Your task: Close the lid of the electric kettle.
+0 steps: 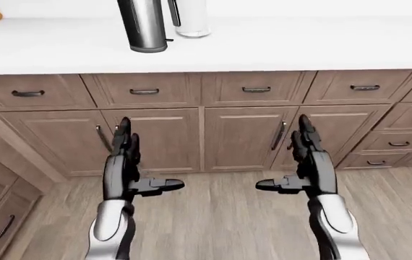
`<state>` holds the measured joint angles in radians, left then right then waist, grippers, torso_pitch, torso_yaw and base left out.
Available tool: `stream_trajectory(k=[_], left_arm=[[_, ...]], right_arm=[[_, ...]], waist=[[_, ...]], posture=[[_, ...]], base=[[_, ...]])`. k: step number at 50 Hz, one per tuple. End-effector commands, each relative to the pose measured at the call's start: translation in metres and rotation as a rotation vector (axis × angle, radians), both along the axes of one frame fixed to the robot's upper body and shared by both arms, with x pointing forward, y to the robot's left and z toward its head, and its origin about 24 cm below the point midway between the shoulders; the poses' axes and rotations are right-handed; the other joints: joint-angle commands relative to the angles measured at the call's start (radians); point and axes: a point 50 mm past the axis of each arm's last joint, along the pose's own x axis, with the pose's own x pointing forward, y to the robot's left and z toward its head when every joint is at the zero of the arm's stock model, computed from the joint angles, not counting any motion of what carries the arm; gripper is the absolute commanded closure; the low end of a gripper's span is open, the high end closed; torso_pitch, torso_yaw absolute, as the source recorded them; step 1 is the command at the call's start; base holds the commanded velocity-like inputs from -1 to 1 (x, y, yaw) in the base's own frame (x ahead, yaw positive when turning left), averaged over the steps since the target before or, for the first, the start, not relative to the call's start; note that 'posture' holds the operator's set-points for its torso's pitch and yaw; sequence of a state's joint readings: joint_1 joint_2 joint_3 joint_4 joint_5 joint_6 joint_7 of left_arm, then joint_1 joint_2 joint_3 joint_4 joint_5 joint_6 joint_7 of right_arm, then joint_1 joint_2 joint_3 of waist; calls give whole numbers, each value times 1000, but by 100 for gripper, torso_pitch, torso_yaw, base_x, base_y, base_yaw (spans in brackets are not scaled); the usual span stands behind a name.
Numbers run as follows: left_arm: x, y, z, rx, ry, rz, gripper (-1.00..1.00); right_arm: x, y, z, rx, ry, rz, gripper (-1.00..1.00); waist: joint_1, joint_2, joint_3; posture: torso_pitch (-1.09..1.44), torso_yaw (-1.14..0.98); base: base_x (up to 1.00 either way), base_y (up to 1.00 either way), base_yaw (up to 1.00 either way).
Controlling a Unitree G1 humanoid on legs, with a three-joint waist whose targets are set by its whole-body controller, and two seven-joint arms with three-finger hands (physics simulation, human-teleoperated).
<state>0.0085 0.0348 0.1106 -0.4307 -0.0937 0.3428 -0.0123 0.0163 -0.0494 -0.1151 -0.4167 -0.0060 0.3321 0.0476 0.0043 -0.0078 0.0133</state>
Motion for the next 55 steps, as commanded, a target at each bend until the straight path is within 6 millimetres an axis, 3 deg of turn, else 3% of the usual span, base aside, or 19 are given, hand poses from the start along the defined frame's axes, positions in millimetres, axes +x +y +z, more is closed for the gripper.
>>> stream_trajectory(k=[1,7,12,16,20,26,37,38,39,40,42,47,50,51,52,53,55], left_arm=[[-5,0,35,-17,-98,-8,-100],[-23,16,96,-23,-228,41,-100],[-36,29,133,-26,-314,82,-100],[-40,37,145,-41,-346,107,-100],[-40,44,150,-40,-360,130,-100],[-38,49,148,-43,-361,142,-100],[-37,48,143,-25,-357,141,-100],[-35,48,139,-27,-345,137,-100],[-36,47,138,-26,-345,135,-100],[-35,47,138,-28,-344,135,-100],[-35,47,138,-28,-343,134,-100],[-35,47,137,-27,-340,133,-100],[-35,47,136,-26,-339,133,-100],[-35,47,136,-29,-339,133,-100],[-35,47,136,-27,-339,133,-100],[-35,47,135,-28,-339,133,-100],[-35,47,135,-28,-338,132,-100]], right_arm=[[-4,-2,33,-25,-106,-5,-100],[-32,-8,109,-82,-243,-39,-100],[-39,-13,142,-117,-317,-57,-100],[-43,-19,159,-131,-355,-70,-100],[-56,-25,169,-133,-369,-92,-100],[-61,-32,167,-119,-378,-125,-100],[-60,-32,161,-143,-354,-131,-100],[-58,-31,157,-170,-339,-145,-100],[-57,-31,154,-177,-337,-147,-100],[-57,-32,152,-177,-337,-148,-100],[-56,-32,152,-182,-334,-152,-100],[-56,-33,154,-168,-343,-149,-100],[-57,-33,152,-167,-341,-150,-100],[-56,-33,152,-168,-342,-151,-100],[-56,-33,150,-168,-341,-151,-100],[-56,-33,150,-168,-342,-152,-100],[-56,-34,150,-170,-340,-155,-100]], waist=[[0,1,-20],[3,2,-13],[0,5,-2],[1,4,2],[8,1,14],[5,-5,31],[5,-10,30],[2,-12,9],[-1,-50,23],[4,-71,17],[-4,-71,5],[-14,-42,25],[-21,18,26],[-25,56,23],[-22,124,6],[-20,109,1],[-7,83,15]], posture=[[0,0],[0,0],[0,0],[0,0],[0,0],[0,0],[0,0],[0,0],[0,0],[0,0],[0,0],[0,0],[0,0],[0,0],[0,0],[0,0],[0,0]], base=[[0,0,0],[0,0,0],[0,0,0],[0,0,0],[0,0,0],[0,0,0],[0,0,0],[0,100,0],[0,100,0],[0,100,0],[0,100,0],[0,94,0],[0,64,0],[0,47,0],[0,40,0],[0,30,0],[0,29,0]])
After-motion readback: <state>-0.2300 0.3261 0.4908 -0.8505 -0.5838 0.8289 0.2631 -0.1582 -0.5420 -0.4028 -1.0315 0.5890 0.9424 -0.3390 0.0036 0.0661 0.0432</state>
